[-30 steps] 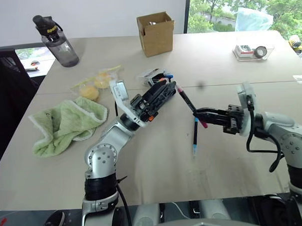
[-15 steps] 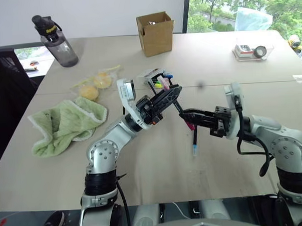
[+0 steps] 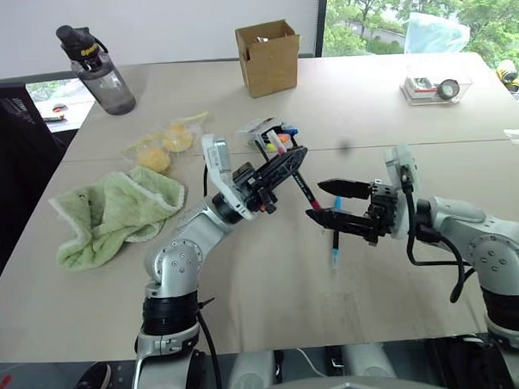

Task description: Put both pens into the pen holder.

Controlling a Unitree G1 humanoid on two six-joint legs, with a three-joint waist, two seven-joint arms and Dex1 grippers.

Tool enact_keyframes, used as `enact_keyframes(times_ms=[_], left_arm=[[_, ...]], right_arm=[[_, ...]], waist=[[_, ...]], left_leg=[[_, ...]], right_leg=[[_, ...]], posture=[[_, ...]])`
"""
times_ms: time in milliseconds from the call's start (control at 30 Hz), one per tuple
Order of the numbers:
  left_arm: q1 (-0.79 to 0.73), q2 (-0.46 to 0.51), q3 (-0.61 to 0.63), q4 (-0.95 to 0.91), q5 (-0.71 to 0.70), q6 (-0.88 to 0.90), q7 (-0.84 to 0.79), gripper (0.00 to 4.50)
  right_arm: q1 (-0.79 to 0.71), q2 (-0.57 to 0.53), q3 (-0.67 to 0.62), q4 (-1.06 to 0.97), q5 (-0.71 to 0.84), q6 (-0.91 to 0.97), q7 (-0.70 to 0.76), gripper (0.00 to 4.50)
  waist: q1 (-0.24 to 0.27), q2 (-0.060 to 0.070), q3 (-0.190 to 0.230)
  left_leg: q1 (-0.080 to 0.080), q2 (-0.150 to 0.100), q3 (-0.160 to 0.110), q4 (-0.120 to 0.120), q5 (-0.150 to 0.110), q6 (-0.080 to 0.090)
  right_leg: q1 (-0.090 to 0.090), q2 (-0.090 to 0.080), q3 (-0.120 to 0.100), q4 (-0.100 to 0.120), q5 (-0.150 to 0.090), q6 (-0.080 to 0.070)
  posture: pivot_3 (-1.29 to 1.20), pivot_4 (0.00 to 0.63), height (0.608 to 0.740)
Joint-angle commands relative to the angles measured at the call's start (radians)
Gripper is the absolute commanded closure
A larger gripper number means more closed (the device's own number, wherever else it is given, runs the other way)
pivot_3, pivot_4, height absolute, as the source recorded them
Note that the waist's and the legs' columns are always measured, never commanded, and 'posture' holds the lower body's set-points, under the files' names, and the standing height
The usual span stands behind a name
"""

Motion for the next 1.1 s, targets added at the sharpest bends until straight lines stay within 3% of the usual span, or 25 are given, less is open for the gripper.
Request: enact_keyframes(times_ms=[33,200,367,533,700,867,1100], left_arm=[[-0.040,0.057,-0.027,-0.027,0.131,-0.103,-0.031,4.49],[-0.096,0.119,-0.099,0.001,0.402,-0.341,-0.048,4.49],[-0.158,0.145,-0.181,0.046,0.646,-0.592,-0.053,4.49],[-0.230,0.152,-0.325,0.109,1.003,-0.974,0.018,4.49],[-0.259,0.172,-0.340,0.198,1.233,-1.125,0.165,4.49],[-0.293,0.168,-0.337,0.306,1.339,-1.164,0.272,4.49],[-0.333,0.169,-0.355,0.444,1.367,-1.221,0.316,4.49]], right_arm=[[0.067,-0.053,-0.114,0.021,-0.041,-0.085,0.005,0.05],[0.227,-0.059,-0.257,0.021,-0.113,-0.326,0.089,0.05],[0.295,-0.073,-0.353,-0.023,-0.047,-0.344,0.087,0.05],[0.370,-0.081,-0.446,-0.052,0.077,-0.318,0.093,0.05],[0.380,-0.112,-0.438,-0.059,0.061,-0.331,0.084,0.05],[0.380,-0.131,-0.401,-0.042,-0.077,-0.416,0.083,0.05],[0.368,-0.128,-0.397,-0.029,-0.104,-0.459,0.085,0.05]], waist=[[0.005,0.000,0.000],[0.019,0.000,0.000],[0.018,0.000,0.000],[0.023,0.000,0.000],[0.015,0.000,0.000],[0.019,0.000,0.000],[0.019,0.000,0.000]], left_leg=[[0.000,0.000,0.000,0.000,0.000,0.000],[0.000,0.000,0.001,-0.001,0.000,0.000],[0.000,0.000,0.003,-0.001,0.000,0.001],[0.000,0.001,0.002,-0.001,0.000,0.001],[0.002,0.001,0.006,-0.002,-0.001,0.002],[0.002,0.002,0.005,-0.001,-0.001,0.002],[0.001,0.002,0.005,-0.001,-0.001,0.002]], right_leg=[[0.000,0.000,0.000,0.000,0.000,0.000],[0.000,0.001,0.001,-0.002,0.000,0.000],[0.000,0.001,0.002,-0.002,0.000,0.000],[0.000,0.001,0.001,-0.002,0.000,0.000],[0.000,0.001,0.005,-0.003,0.000,0.000],[0.000,0.001,0.004,-0.002,0.000,0.000],[0.000,0.001,0.003,-0.002,0.000,0.001]], posture=[[0.00,0.150,0.736],[0.00,0.150,0.736],[0.00,0.150,0.736],[0.00,0.150,0.736],[0.00,0.150,0.736],[0.00,0.150,0.736],[0.00,0.150,0.736]])
